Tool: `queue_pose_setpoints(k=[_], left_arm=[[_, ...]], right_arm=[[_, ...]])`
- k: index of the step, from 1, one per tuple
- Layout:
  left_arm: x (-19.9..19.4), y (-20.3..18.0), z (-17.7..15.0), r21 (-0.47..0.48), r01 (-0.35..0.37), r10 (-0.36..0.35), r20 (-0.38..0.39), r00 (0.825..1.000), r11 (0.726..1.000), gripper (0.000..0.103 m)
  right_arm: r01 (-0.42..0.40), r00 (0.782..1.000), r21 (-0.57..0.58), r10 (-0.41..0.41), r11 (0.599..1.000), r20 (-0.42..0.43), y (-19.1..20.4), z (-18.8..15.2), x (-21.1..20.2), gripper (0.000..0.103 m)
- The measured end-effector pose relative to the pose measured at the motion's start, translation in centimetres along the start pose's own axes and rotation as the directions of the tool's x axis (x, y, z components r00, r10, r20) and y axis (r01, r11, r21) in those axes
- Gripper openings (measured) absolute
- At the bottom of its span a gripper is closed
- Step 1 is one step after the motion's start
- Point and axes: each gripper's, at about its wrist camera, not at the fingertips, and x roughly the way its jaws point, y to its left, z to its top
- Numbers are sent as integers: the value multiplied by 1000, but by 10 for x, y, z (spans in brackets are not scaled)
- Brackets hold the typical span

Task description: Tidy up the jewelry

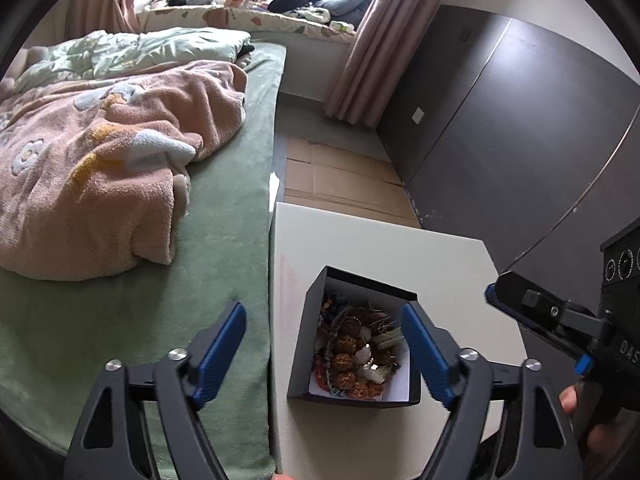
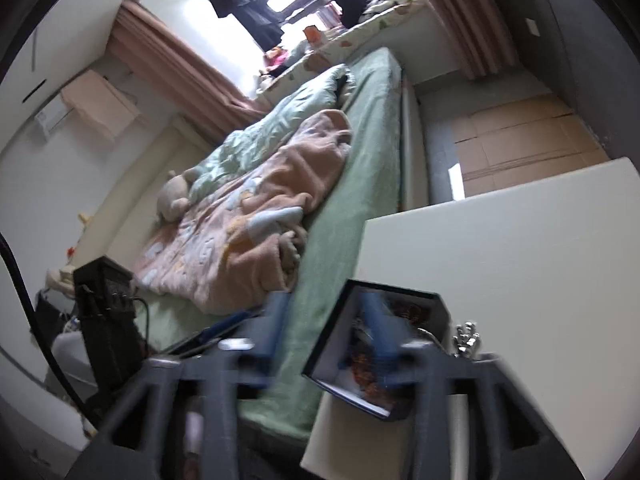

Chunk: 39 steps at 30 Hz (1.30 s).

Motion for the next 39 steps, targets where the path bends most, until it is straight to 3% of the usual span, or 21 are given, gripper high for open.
queue_pose_setpoints(k=[10,13,21,28,32,39], left_arm=[[-5,-1,-7,3,8,-8,9,1000,1000,82],[-5,-4,-9,9,5,-6,9,1000,1000,82],[-9,-3,-13,0,4,-4,18,1000,1000,82],[-6,2,-12,-21,10,-10,19,1000,1000,82],[-4,6,-9,-35,19,-18,18,1000,999,82],[-1,16,-2,-66,37,-36,24,999,997,82]], right_arm=[[121,992,-70,-122,990,-7,-31,-9,-26,54],[182,982,-131,-186,974,-17,-41,-12,-29,55],[245,953,-289,-285,925,-102,-51,-30,-4,54],[232,937,-419,-317,878,-146,-43,-49,24,54],[248,910,-468,-369,848,-187,-44,-57,46,54],[228,907,-455,-358,860,-222,-53,-52,64,54]])
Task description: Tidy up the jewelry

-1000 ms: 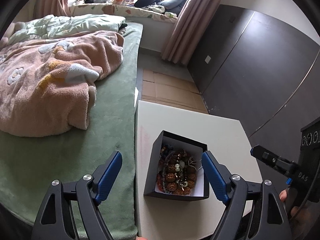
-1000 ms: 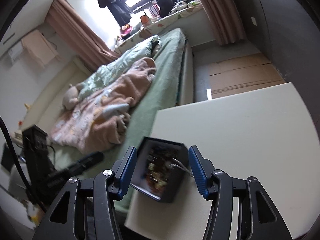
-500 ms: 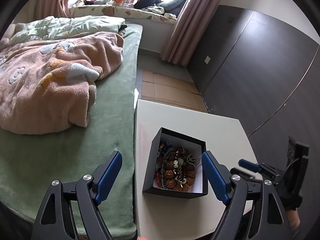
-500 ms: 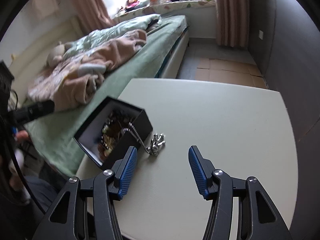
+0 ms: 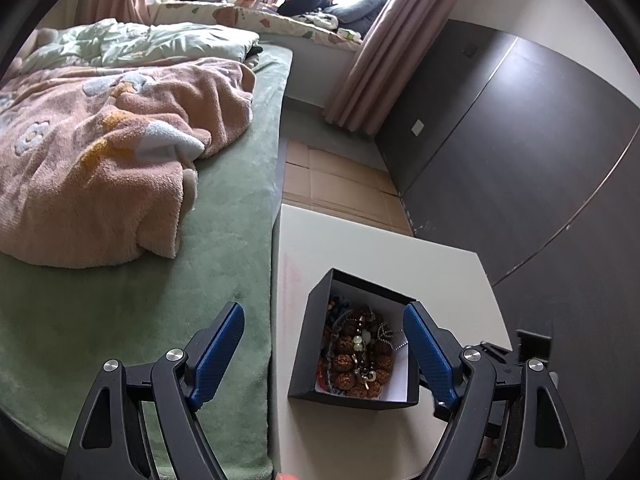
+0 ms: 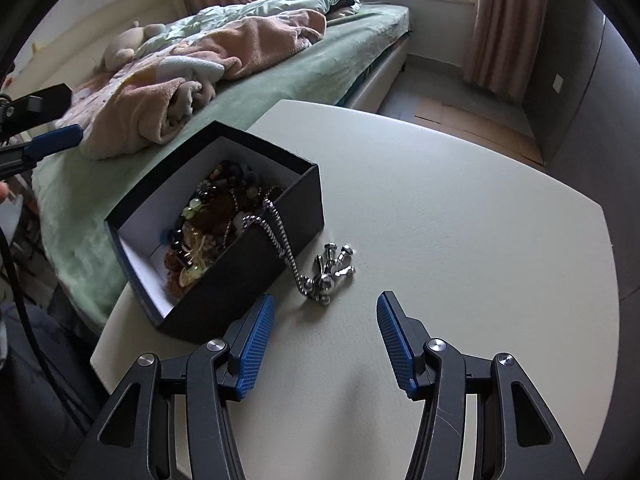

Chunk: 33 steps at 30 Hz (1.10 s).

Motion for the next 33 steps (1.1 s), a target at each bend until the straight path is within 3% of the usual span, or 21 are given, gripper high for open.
queue_pose_setpoints(k=[8,12,15,20,25,33], left_arm=[[4,5,6,-19,10,-10,-5,1000,1000,82],[6,4,7,-17,10,-10,-12,1000,1000,82],[6,3,7,-11,9,-9,-12,1000,1000,82],[2,1,6,-14,21,-21,-2,1000,1000,82],[-4,3,4,-25,30,-30,8,1000,999,82],[-14,11,2,-55,44,-42,26,999,998,82]], right_arm=[[0,1000,5,0,1000,-1,-1,10,18,52],[9,1000,13,-9,1000,-13,-4,14,21,15],[-1,1000,45,2,999,-17,-7,15,14,15],[-47,997,59,44,997,65,2,22,-20,15],[-42,991,88,30,995,127,9,28,-48,15],[-104,960,113,70,988,270,27,43,-87,15]])
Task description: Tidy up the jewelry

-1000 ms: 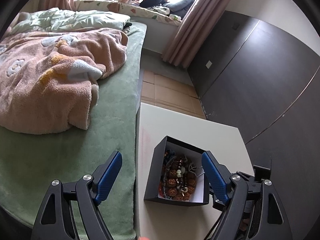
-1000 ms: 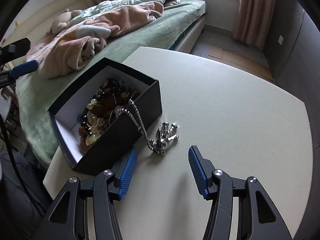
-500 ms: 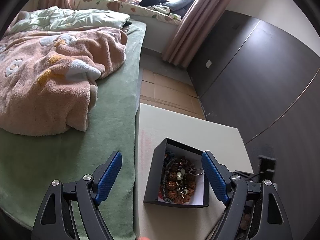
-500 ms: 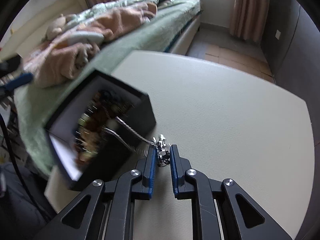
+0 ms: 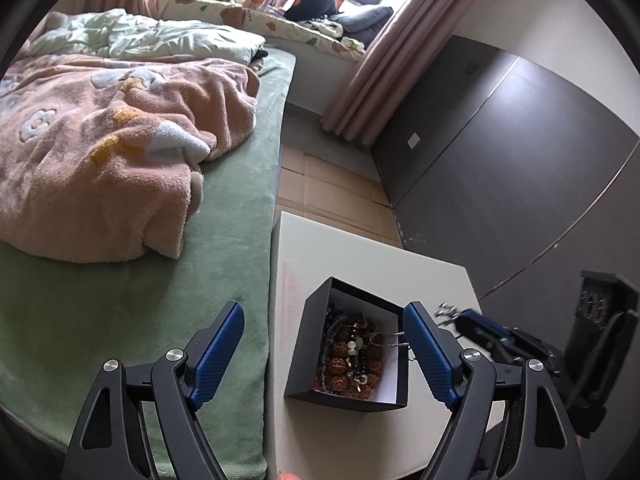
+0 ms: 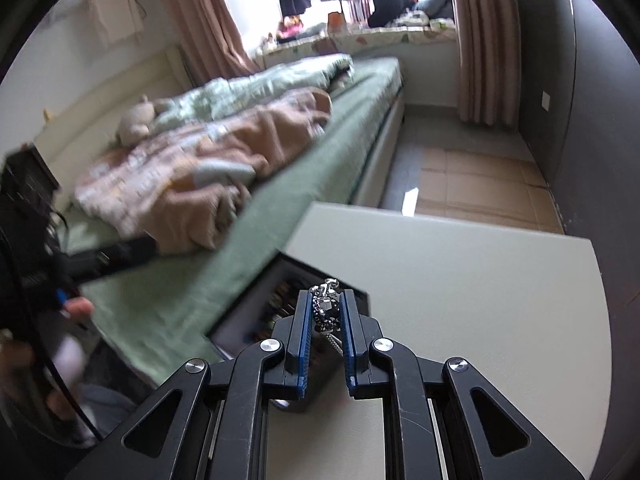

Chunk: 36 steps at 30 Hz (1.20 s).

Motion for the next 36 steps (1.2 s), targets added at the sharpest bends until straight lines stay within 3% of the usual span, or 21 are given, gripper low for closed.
queue_pose_setpoints(k=[7,9,11,12,13,15,20,22,26,28,30,33,36], left_arm=[[-5,3,-1,-9,1,-1,9,1000,1000,82],[-6,5,-1,-12,-1,1,10,1000,1000,82],[-7,6,-2,-13,-2,2,9,1000,1000,82],[-7,6,-2,-11,-3,3,8,1000,1000,82],[-7,5,-2,-9,-5,6,8,1000,1000,82],[-8,4,-2,-4,-7,7,7,1000,1000,82],[-16,-4,-6,22,-13,13,19,1000,1000,82],[-18,-9,-9,38,-16,16,15,1000,999,82],[-23,-26,-15,97,-35,33,21,999,995,82],[-28,-39,-18,139,-33,29,24,999,990,88],[-33,-51,-23,171,-23,18,29,999,985,95],[-39,-69,-31,224,-19,12,32,999,974,96],[-44,-83,-40,260,-7,3,17,1000,965,103]], right_arm=[[-42,993,23,39,999,110,17,9,-10,15],[-34,994,28,31,999,107,20,11,-7,15],[-18,999,48,16,999,50,18,10,3,16],[-11,1000,64,11,998,3,16,9,11,24],[-2,1000,78,4,997,-22,13,7,14,39],[8,999,103,-4,995,-40,7,4,14,50],[9,1000,156,-5,988,-23,-5,-3,-13,52],[22,1000,177,-20,984,-11,-11,-11,-29,64],[64,998,227,-63,972,-12,-24,-26,-56,73],[64,998,261,-62,963,-15,-31,-34,-69,86],[73,997,280,-73,957,-12,-35,-41,-81,90],[94,995,296,-99,951,1,-39,-50,-106,92],[98,993,311,-112,945,27,-41,-57,-130,103]])
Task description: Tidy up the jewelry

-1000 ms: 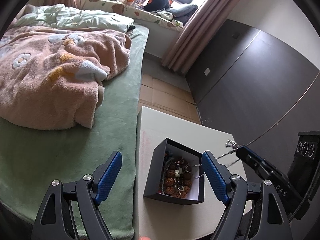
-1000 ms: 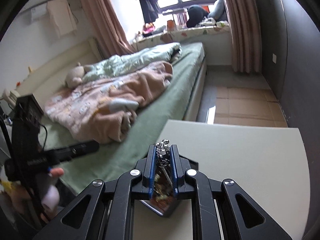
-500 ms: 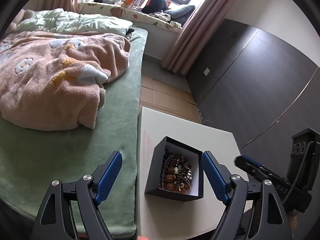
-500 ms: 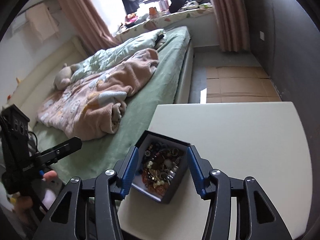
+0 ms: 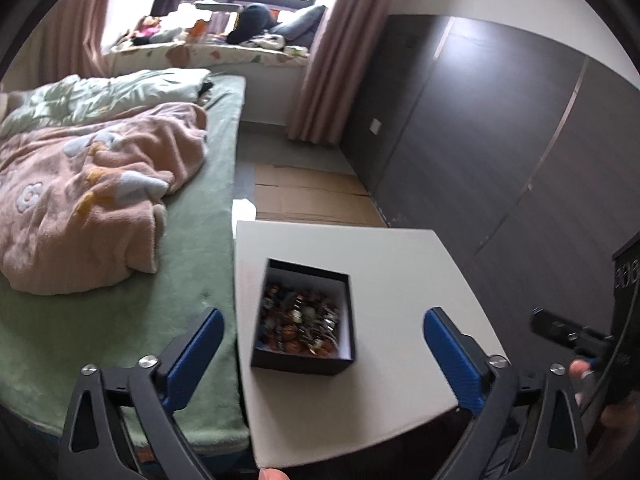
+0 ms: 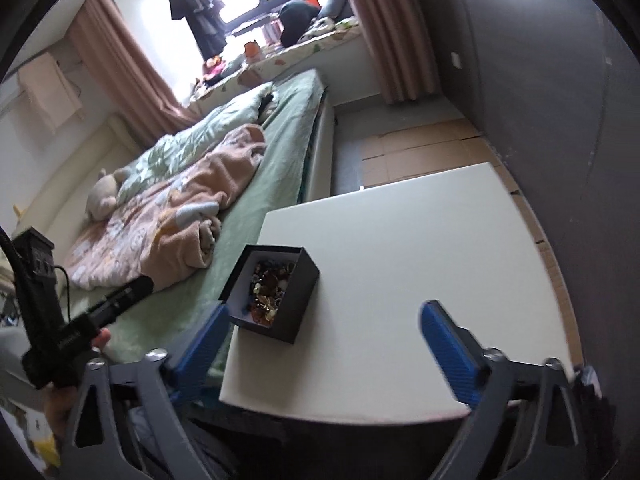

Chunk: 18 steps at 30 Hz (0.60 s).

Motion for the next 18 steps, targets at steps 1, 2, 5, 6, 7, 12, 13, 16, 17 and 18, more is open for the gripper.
queue_pose_setpoints(k=[1,2,5,6,7,12,13,16,17,18], left_arm=[[-3,-5,-2,16,3,-3,-1,1000,1000,103],[-5,-10,-3,30,1,-1,-2,1000,1000,103],[-16,-27,-8,87,0,0,-9,1000,996,103],[-20,-30,-10,97,4,-3,-9,1000,995,103],[-24,-34,-11,107,6,-5,-11,1000,994,103],[-38,-49,-23,169,-16,18,-10,1000,985,103],[-41,-50,-25,178,-20,23,-10,1000,984,103],[-48,-54,-32,203,-31,32,-5,999,979,103],[-49,-55,-33,209,-35,36,-1,999,977,103],[-51,-56,-35,217,-40,40,6,999,975,103]], right_arm=[[1,1000,-1,-1,1000,6,-2,-2,-7,103],[4,1000,-1,-4,1000,12,-3,-5,-14,103],[19,1000,4,-19,1000,24,-9,-14,-31,103],[24,999,3,-24,1000,28,-10,-18,-36,103],[28,999,1,-28,1000,31,-11,-21,-39,103],[35,999,-8,-35,999,33,-12,-38,-52,103],[42,999,-12,-41,999,33,-12,-42,-53,103],[36,999,-18,-36,999,42,-12,-49,-58,103],[36,999,-18,-36,999,42,-12,-51,-59,103],[38,998,-16,-38,999,43,-13,-53,-61,103]])
